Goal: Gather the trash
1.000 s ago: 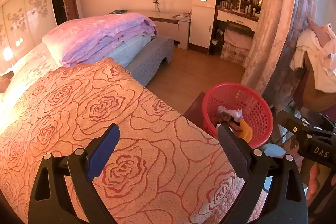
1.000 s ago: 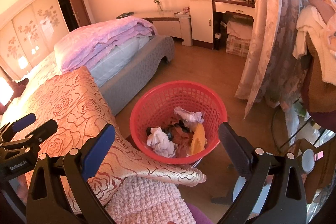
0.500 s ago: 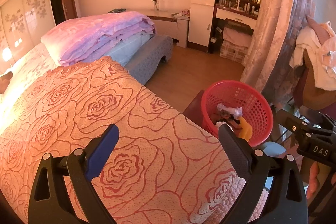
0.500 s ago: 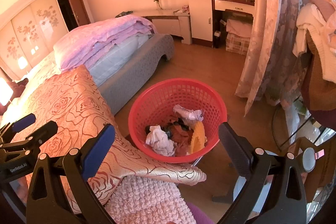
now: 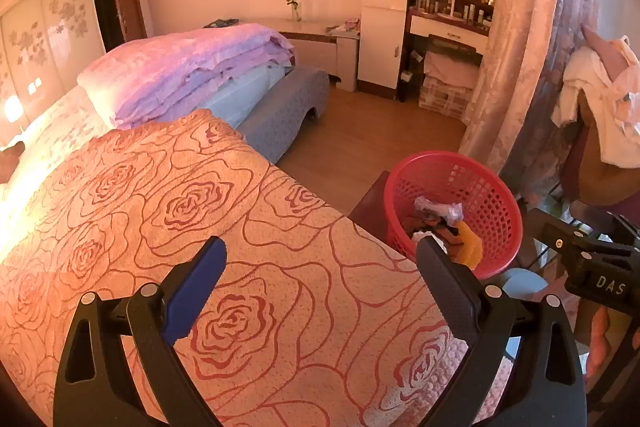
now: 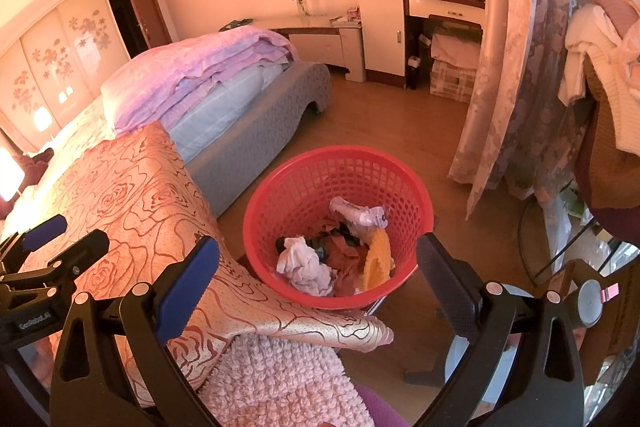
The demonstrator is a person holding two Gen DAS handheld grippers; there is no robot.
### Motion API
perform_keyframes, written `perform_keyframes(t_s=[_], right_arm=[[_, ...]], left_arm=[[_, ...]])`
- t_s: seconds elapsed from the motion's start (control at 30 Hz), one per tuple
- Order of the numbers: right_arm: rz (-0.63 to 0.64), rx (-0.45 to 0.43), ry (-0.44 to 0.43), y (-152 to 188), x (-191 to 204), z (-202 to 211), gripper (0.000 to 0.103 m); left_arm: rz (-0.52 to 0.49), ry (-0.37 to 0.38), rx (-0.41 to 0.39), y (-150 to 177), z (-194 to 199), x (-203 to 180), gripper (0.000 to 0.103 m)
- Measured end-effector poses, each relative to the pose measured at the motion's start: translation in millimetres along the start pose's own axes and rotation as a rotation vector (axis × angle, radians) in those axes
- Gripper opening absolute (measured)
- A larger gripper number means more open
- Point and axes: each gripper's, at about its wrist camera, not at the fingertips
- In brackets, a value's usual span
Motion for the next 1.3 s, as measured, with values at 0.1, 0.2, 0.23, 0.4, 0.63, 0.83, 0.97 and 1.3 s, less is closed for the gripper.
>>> perform_keyframes(t_s=[0.1, 0.2, 0.23, 0.4, 0.63, 0.83, 0.97, 1.3], right_arm=[[-0.002, 0.003, -0.001, 2.0, 0.5, -1.3, 0.096], [0.000, 0.001, -0.001, 0.6, 0.0, -1.4, 0.096], [-0.001, 0.002, 0.000, 0.1, -0.1, -1.4, 0.096], [-0.002, 0.006, -0.001, 2.2, 0.2, -2.8, 0.096], [-0.002, 0.007, -0.001, 2.7, 0.1, -2.8, 0.096], [-0.002, 0.007, -0.001, 1.1, -0.9, -2.9, 0.096], [-0.002, 0.007, -0.001, 0.6, -1.2, -2.9, 0.096], [-0.015, 0.026, 0.000, 12.2, -1.9, -7.5, 0.096]], left_arm=[[-0.001, 0.002, 0.004, 1.9, -1.0, -1.0, 0.092], [0.004, 0.007, 0.009, 1.4, -2.3, -0.5, 0.092], [0.005, 0.009, 0.011, 1.8, -2.6, -0.8, 0.092], [0.005, 0.020, 0.018, 0.9, -3.6, -0.3, 0.092], [-0.005, 0.004, 0.009, 1.1, -2.7, -1.2, 0.092], [-0.003, 0.007, 0.018, 0.6, -3.7, -0.5, 0.092], [-0.003, 0.012, 0.020, 0.6, -4.6, 0.0, 0.092], [-0.006, 0.030, 0.033, 2.2, -7.9, -0.4, 0.092]])
Point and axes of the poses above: each gripper's, at about its wrist camera, not at the fingertips, and z roughly against the way its jaws point, x to its left, y to its underside, and after that the axes turned 10 degrees about y, right-handed
